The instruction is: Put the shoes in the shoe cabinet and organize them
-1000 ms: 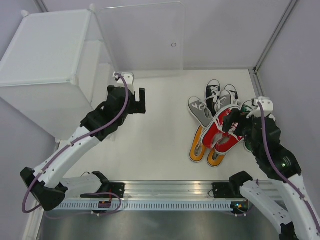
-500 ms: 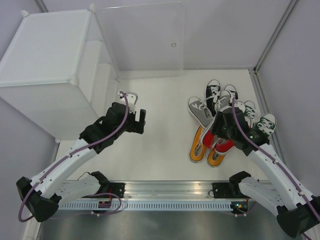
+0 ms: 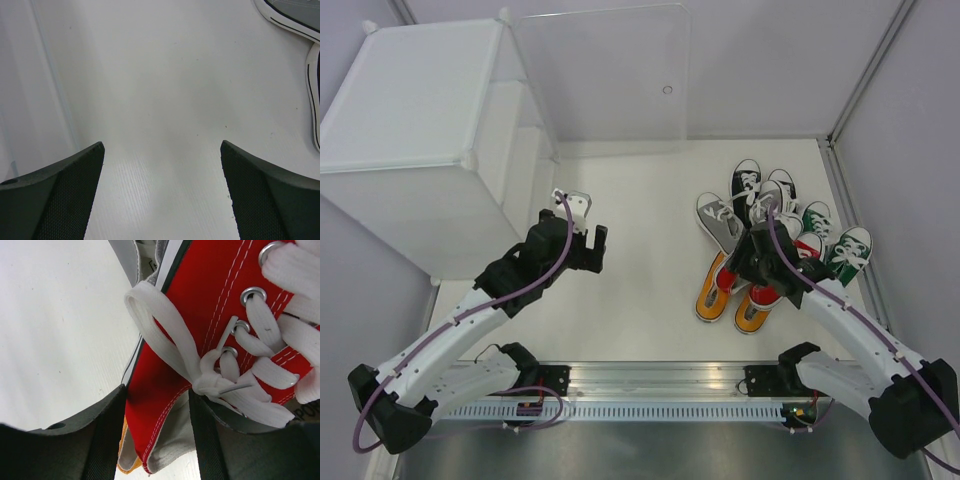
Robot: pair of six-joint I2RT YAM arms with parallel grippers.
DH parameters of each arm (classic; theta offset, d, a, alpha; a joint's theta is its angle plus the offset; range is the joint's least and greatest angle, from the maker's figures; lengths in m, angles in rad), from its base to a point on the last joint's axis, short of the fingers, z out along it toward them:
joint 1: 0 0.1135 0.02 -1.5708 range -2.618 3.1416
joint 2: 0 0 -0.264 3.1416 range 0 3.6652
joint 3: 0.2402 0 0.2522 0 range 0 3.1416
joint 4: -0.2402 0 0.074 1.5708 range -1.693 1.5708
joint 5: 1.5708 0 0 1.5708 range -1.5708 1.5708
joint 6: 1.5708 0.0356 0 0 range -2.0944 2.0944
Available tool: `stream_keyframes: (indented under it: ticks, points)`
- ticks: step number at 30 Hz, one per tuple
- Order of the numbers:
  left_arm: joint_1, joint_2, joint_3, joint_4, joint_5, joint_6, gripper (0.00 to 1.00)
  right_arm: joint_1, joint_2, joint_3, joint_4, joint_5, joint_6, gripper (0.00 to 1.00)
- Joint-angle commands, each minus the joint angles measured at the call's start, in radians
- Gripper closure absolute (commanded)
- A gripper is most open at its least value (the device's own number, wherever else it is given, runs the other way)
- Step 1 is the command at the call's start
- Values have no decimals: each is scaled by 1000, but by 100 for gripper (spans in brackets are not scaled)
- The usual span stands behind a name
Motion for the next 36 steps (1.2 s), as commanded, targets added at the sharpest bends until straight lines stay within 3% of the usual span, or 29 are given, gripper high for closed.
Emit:
stream_keyframes:
  ticks: [1, 8, 12, 25, 36]
  points:
    - [-1, -2, 0, 33, -39, 37, 0, 5, 10, 34, 20, 21, 5, 42]
    - [-1, 5, 0, 27, -43, 31, 0, 10, -107, 250, -333, 231, 2, 40]
    - [-1, 0, -2, 22, -47, 26, 0, 10, -95, 298, -518, 337, 29, 38]
    - [-1, -6, -2, 15, -27, 19, 0, 9, -27, 114, -516, 440, 200, 34]
    - [-1, -6, 1, 13, -24, 20, 0, -97, -15, 34, -401, 398, 163, 48]
